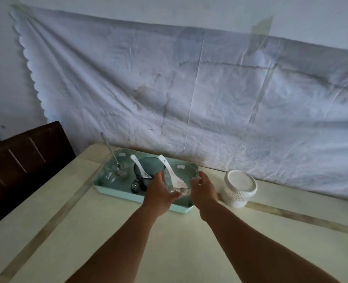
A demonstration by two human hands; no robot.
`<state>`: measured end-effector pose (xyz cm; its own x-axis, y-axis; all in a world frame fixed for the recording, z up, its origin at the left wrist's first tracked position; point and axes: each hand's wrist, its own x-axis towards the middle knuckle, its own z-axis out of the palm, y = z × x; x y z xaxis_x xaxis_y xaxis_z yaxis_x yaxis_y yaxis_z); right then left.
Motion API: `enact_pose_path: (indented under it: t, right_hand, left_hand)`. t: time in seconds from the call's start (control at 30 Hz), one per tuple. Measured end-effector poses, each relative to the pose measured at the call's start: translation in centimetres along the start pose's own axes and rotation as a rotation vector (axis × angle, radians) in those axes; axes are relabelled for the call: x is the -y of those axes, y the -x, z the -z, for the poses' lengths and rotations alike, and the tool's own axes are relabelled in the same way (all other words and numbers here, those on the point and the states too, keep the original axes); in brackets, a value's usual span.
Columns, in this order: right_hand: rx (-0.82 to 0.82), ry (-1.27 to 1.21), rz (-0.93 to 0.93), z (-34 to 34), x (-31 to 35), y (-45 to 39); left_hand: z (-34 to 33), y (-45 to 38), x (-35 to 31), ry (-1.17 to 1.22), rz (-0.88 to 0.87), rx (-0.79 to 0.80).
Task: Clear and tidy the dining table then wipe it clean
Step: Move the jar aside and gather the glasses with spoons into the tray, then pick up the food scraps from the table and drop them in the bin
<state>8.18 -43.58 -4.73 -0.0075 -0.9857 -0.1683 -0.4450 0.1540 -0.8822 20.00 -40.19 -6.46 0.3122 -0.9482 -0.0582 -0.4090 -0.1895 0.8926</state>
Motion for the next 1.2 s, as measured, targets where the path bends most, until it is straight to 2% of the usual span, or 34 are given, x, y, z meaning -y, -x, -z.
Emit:
enact_pose_path:
  t: [0.37,0.63,0.8,0.97,1.03,1.1,1.2]
  right_hand:
    - [0.013,0.080,-0.049,-1.5,-2.6,-2.9]
    - [0.070,0.164,-0.087,-2.1,-2.4,-3.4]
    - [0.080,0.047,-0.098,-0.4,-1.5,-1.4]
    - [-0.187,-0.059,0.058,1.5,-0.7,2.1]
    - [-0.247,-0.124,0.141,2.2,-0.2,4.2]
    - [-0.239,-0.187,0.197,3.1,0.5,6.9]
    - [-0.184,-0.220,0.236,4.2,0.5,11.0]
  left_hand:
    - [-1.9,-2.9,1.9,-0.110,0.033,0.006]
    - [-2.9,-3.1,2.0,-0.259,0.060,-0.062]
    - [-2.4,-1.6,0.3,-0.165,0.095,-0.106]
    - [-1.3,2.7,-2.2,0.042,0.007,-0.245]
    - [-0.9,4.9,-3.4,0.074,-0.056,-0.313]
    - [-0.7,7.3,-4.6,0.094,-0.086,-0.366]
    - [-0.6,10.8,-5.8,0.148,-0.026,-0.408]
